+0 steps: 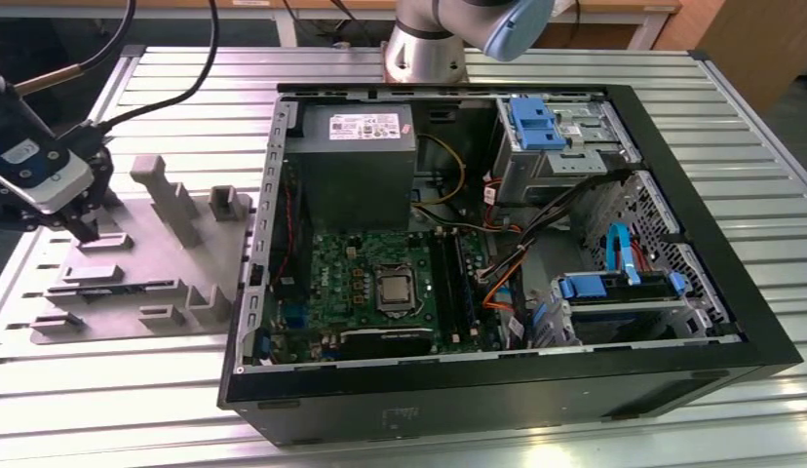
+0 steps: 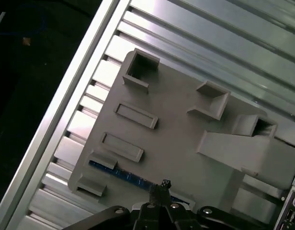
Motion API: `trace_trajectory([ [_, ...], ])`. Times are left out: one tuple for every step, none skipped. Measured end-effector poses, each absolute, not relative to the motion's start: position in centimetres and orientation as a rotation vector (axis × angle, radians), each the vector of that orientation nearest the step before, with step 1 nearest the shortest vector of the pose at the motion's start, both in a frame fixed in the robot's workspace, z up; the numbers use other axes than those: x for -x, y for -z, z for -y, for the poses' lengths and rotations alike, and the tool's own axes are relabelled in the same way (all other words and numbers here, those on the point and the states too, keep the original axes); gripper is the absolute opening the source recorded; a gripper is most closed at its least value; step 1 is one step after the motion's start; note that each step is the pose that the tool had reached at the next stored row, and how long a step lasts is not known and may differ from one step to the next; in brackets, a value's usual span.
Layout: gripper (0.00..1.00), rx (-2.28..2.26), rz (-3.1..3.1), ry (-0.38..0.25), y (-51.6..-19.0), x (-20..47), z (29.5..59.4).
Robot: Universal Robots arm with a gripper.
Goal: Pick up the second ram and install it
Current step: 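Pick up the second ram and move it above second insertion slot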
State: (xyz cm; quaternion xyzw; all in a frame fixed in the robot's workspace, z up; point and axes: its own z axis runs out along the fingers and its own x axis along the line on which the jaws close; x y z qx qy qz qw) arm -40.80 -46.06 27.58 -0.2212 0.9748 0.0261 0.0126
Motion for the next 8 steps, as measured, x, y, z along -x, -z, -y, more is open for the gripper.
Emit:
trace_trajectory([
  [0.11,0.717,-3.032,-0.082,-27.52,40.80,46.06],
  [0.11,0.744,-3.026,-0.082,-27.46,40.80,46.06],
  [0.11,0.771,-3.020,-0.082,-27.41,40.80,46.06],
  [0.11,0.798,-3.013,-0.083,-27.35,40.80,46.06],
  [0.11,0.826,-3.006,-0.083,-27.29,40.80,46.06],
  [0.11,0.855,-2.999,-0.083,-27.22,40.81,46.06],
  [0.11,0.882,-2.991,-0.084,-27.17,40.80,46.06],
  [0.11,0.909,-2.984,-0.084,-27.11,40.80,46.06],
])
